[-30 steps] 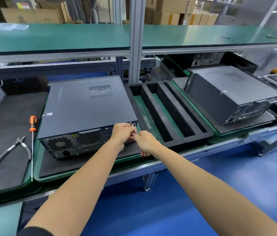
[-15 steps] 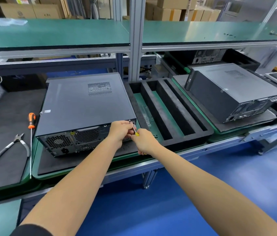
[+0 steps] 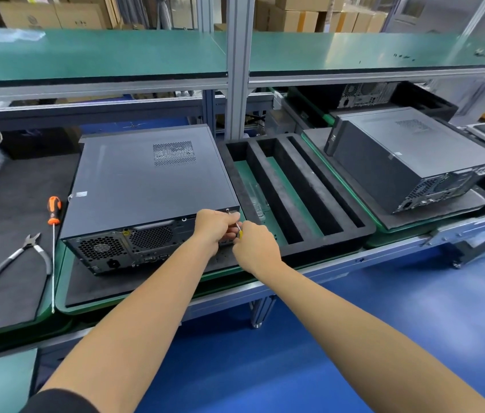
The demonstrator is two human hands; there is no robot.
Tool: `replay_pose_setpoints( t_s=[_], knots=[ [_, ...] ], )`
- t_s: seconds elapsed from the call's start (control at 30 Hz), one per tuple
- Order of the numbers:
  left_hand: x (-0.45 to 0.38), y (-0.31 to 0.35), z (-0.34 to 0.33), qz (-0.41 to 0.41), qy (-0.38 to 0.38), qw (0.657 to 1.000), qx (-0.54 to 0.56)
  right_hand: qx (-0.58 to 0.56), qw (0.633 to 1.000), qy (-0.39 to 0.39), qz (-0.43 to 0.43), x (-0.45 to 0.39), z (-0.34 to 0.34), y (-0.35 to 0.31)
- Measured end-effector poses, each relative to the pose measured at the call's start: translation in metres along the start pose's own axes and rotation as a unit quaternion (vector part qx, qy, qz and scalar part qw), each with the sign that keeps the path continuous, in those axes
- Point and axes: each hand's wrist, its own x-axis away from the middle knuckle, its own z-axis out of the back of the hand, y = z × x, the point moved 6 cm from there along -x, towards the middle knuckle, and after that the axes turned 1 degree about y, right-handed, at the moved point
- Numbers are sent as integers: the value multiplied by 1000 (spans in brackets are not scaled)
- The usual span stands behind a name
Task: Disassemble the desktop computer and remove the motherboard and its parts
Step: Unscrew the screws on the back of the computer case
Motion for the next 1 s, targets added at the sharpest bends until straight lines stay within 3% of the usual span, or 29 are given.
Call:
replay_pose_setpoints(
  t_s=[0.1, 0.17, 0.2, 0.27, 0.33, 0.4, 0.53, 0.6, 0.73, 0.8, 0.9, 1.0],
  knots=[
    [-3, 1, -1, 24, 11, 1000, -12, -76, 996, -47, 11, -3, -1, -5],
    [-7, 0, 1, 44, 18, 999, -12, -204, 968, -145, -15, 0, -8, -5],
    [-8, 0, 1, 51, 20, 998, -12, -288, 931, -219, -56, 4, -13, -3],
    [-10, -1, 1, 57, 29, 998, -17, -424, 819, -362, -135, 17, -18, 0],
    [-10, -2, 0, 54, 35, 998, -21, -478, 758, -418, -151, 18, -11, 5],
    [-11, -3, -1, 52, 34, 998, -17, -460, 767, -426, -139, 14, -7, 8],
    [-10, -4, -3, 49, 26, 998, -12, -359, 833, -400, -129, 9, -12, 8],
    [-8, -5, -3, 48, 27, 998, -17, -286, 879, -363, -117, 3, -12, 8],
    [-8, -8, -4, 48, 8, 999, 6, -221, 924, -289, -114, -4, -8, 6],
    [-5, -4, -2, 30, 13, 999, -12, -131, 958, -244, -77, -9, 2, 0],
    [-6, 5, -1, 12, 36, 997, -70, -65, 972, -222, -39, -11, 11, -10],
    [-8, 6, -4, 38, 42, 996, -66, -154, 948, -276, -49, -3, 7, -2]
  ],
)
